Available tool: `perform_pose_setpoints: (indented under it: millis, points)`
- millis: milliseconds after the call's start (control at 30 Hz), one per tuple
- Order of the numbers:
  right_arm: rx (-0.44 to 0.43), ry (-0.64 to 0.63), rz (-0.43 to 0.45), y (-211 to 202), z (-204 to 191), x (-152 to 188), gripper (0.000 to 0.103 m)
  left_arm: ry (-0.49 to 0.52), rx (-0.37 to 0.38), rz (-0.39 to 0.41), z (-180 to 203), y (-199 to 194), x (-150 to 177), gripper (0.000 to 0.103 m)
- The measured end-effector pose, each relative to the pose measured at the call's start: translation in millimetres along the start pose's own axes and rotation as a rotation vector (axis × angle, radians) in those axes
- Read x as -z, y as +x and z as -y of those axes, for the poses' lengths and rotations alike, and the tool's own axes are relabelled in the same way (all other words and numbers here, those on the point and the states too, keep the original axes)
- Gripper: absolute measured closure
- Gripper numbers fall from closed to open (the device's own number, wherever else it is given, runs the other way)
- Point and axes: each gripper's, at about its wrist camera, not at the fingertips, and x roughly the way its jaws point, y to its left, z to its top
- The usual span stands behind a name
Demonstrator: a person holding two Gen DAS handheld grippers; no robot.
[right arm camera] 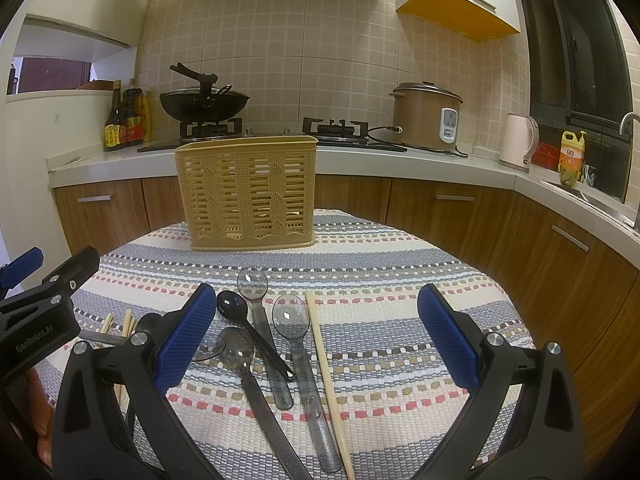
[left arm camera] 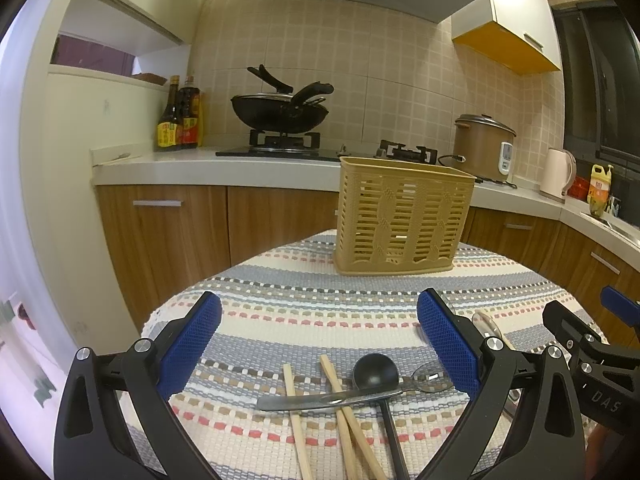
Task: Organize utensils
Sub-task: 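Lower the left tool onto a clear plastic spoon and close it while the right tool grasps another clear spoon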
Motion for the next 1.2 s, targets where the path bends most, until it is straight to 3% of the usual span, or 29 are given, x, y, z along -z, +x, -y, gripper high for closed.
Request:
perform_pose_setpoints:
  millis: [767,867,967,1100,1200]
  points:
    - [0.042,0.018,-0.028,5,-1,3,0.007,-0.001,0.026,-0.011,-2,1,-1,0.008]
    - [0.007,0.017,-0.105,15,1,2,0.007,-0.004,0.089,-0.103,-8,14,-6,0.013]
    - [-0.004,-0.007,-0.209,27,6,-2,0.007,0.048,0.224,-0.232,-20,31,-18,0.022]
    - [-0.1,-0.037,-0.354,45,16,-11,0.007,0.243,0.389,-0.359,-25,43,-29,0.022]
    - [-0.124,-0.086,-0.426,56,16,-12,0.02,0.417,0.443,-0.408,-16,47,-29,0.028]
